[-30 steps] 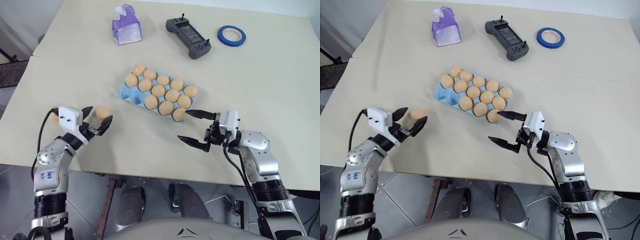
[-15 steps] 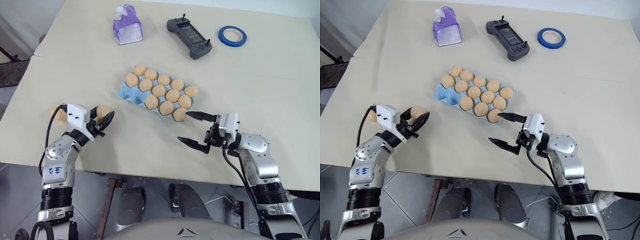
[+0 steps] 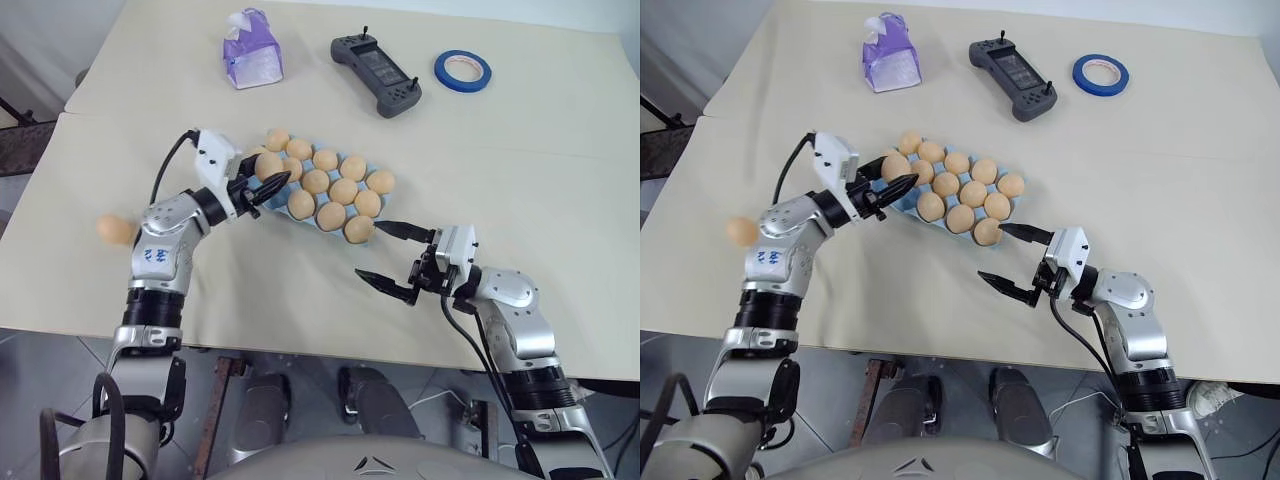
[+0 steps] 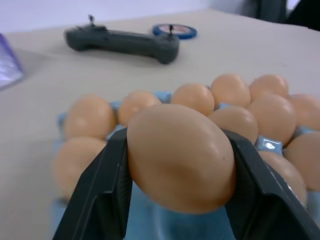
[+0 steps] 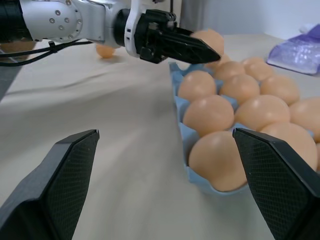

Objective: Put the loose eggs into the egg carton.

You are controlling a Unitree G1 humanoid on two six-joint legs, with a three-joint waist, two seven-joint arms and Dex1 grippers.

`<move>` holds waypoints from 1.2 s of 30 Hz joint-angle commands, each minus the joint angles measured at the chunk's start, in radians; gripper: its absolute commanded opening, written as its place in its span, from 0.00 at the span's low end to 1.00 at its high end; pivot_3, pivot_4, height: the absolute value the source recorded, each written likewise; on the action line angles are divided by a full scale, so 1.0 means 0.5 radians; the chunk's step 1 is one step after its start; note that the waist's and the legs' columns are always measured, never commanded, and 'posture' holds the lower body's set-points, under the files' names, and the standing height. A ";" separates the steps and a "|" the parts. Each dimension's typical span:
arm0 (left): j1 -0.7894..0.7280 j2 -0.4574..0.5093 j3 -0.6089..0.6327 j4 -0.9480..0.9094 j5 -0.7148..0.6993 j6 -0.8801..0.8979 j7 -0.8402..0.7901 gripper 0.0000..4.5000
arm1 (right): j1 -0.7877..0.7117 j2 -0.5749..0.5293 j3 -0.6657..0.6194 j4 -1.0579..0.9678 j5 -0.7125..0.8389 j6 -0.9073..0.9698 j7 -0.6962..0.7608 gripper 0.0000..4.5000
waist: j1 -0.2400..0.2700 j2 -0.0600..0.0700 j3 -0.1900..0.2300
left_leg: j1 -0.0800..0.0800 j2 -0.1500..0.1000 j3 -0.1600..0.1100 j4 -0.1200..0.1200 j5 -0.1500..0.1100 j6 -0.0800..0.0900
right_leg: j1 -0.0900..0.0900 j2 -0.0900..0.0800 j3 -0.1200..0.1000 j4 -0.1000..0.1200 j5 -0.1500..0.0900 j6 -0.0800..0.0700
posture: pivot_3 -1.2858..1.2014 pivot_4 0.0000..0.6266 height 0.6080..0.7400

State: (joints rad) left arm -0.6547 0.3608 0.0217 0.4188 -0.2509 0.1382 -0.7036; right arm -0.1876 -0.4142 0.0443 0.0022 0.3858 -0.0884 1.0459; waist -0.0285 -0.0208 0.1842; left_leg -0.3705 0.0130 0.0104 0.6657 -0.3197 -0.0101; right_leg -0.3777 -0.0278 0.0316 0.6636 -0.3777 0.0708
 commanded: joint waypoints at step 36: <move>2.203 -0.200 1.310 -1.589 -0.252 -0.213 0.601 0.99 | -0.246 -0.044 0.017 0.231 0.084 -0.054 0.362 1.00 | 0.000 -0.003 0.001 | 0.003 -0.003 0.001 -0.005 -0.008 0.019 | 0.006 -0.009 -0.002 -0.010 0.001 -0.002 | 0.52 0.24 1.00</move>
State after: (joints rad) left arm 0.4402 0.2564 0.6794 -0.3405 -0.3804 0.0329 -0.4322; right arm -0.3018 -0.4410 0.0625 0.1197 0.4082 -0.0924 1.2095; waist -0.0286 -0.0221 0.1849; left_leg -0.3689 0.0117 0.0111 0.6630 -0.3237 -0.0006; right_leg -0.3748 -0.0323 0.0307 0.6583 -0.3771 0.0697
